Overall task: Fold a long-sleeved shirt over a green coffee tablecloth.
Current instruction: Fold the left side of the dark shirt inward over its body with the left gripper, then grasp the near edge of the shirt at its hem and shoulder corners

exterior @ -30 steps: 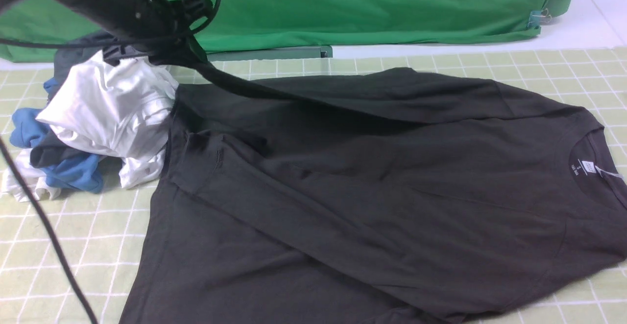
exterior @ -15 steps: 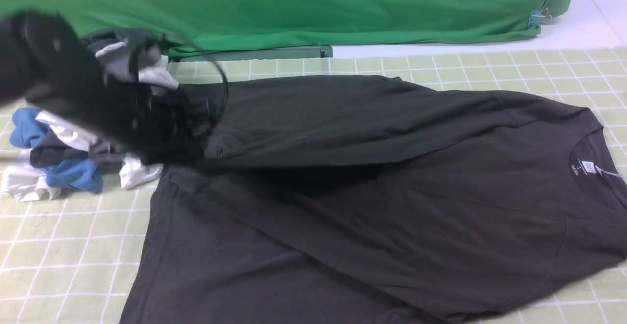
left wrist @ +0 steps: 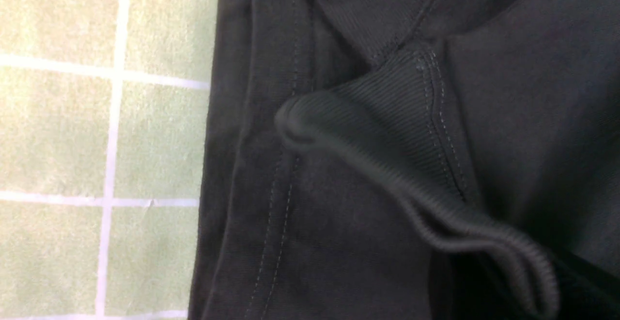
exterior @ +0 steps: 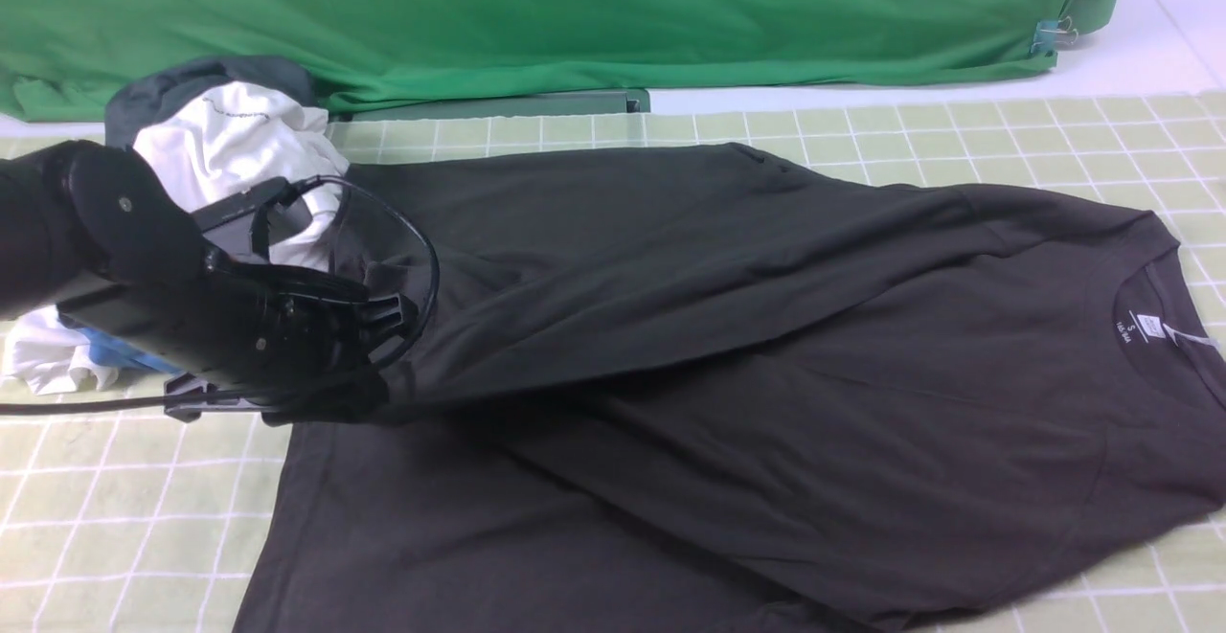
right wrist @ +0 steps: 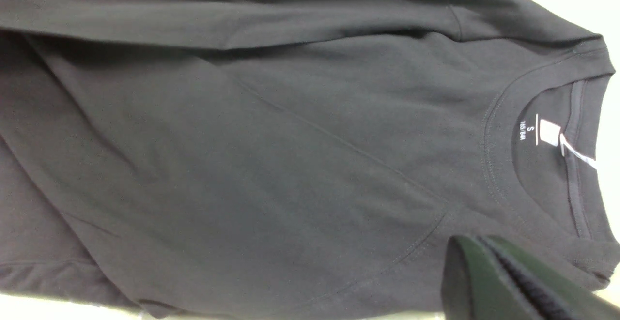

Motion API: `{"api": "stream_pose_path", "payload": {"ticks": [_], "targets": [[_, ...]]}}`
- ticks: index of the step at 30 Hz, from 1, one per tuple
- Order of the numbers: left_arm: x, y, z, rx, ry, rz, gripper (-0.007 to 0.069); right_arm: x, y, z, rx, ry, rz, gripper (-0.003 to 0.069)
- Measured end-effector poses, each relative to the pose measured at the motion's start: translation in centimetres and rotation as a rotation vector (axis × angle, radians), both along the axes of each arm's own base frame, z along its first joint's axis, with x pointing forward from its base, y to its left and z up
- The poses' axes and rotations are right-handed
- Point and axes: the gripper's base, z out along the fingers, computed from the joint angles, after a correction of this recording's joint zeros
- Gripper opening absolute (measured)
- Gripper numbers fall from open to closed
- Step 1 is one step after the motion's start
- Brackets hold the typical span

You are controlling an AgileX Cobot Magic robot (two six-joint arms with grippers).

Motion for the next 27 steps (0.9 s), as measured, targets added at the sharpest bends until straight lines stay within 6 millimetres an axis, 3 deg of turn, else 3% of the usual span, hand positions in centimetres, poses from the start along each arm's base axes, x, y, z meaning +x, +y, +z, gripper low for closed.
{"api": "stream_pose_path", "payload": {"ticks": [2,8,12,15,18,23,27], "targets": [[-0.1,0.0,0.0,-0.001,0.008,-0.003,0.0174,0.0,0.0,0.0,0.0,0.0,0.0,0.001],[-0.8,-0.2,-0.2,-0.012,0.088,-0.03,0.0465,0.0,0.0,0.0,0.001,-0.001,0.0,0.0015],[-1.6,-0.2,0.1,-0.016,0.144,-0.058,0.0564,0.0,0.0,0.0,0.001,-0.001,0.0,0.0017],[-2.3,-0.1,0.6,0.002,0.164,-0.087,0.0575,0.0,0.0,0.0,0.001,-0.001,0.0,0.0019],[-4.0,0.1,0.7,0.022,0.216,-0.113,0.0534,0.0,0.0,0.0,0.0,-0.001,0.0,0.0019],[-7.9,1.0,-1.0,0.09,0.337,-0.146,0.0451,0.0,0.0,0.0,0.0,-0.001,0.0,0.0019],[-9.9,2.0,-2.6,0.178,0.41,-0.16,0.0433,0.0,0.0,0.0,0.001,-0.002,0.0,0.0019]]}}
